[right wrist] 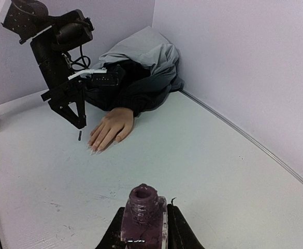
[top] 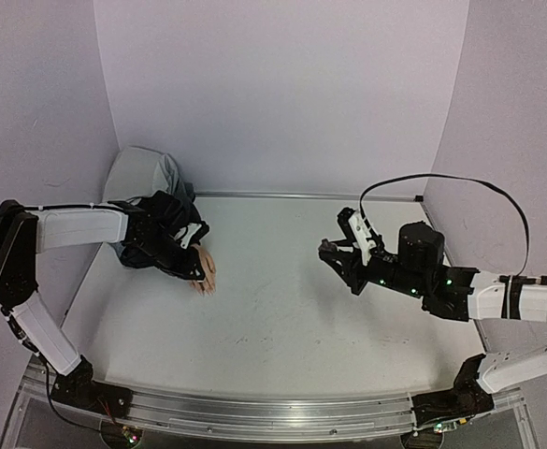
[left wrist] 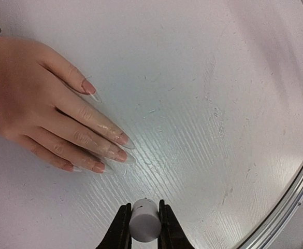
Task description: Paint the nails
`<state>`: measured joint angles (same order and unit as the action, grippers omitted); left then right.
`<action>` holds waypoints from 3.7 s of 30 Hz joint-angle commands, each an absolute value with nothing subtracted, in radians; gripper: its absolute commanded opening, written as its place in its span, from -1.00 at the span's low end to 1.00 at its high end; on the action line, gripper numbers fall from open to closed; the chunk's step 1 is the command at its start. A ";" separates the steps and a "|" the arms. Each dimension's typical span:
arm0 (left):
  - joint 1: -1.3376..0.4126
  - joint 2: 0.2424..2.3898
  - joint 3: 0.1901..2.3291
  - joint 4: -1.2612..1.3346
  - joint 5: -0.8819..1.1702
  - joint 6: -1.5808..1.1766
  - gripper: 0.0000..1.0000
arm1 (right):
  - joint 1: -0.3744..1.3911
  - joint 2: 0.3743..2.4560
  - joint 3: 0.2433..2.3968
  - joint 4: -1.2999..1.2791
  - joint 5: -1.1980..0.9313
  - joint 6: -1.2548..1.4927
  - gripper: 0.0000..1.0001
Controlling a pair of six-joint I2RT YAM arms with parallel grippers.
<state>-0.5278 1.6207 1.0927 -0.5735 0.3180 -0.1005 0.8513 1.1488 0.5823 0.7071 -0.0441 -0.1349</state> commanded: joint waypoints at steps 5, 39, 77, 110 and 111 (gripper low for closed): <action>-0.509 1.692 1.172 -0.526 0.319 -0.087 -1.00 | 0.849 1.148 0.593 0.786 -0.053 -0.160 -1.00; -0.453 1.787 1.177 -0.450 0.423 -0.125 -1.00 | 0.849 1.162 0.573 0.803 -0.044 -0.156 -1.00; -0.442 1.824 1.186 -0.448 0.448 -0.118 -1.00 | 0.849 1.173 0.574 0.803 -0.047 -0.153 -1.00; -0.442 1.841 1.172 -0.448 0.471 -0.127 -1.00 | 0.850 1.170 0.572 0.805 -0.045 -0.153 -1.00; -0.442 1.842 1.172 -0.448 0.472 -0.127 -1.00 | 0.849 1.170 0.572 0.805 -0.046 -0.153 -1.00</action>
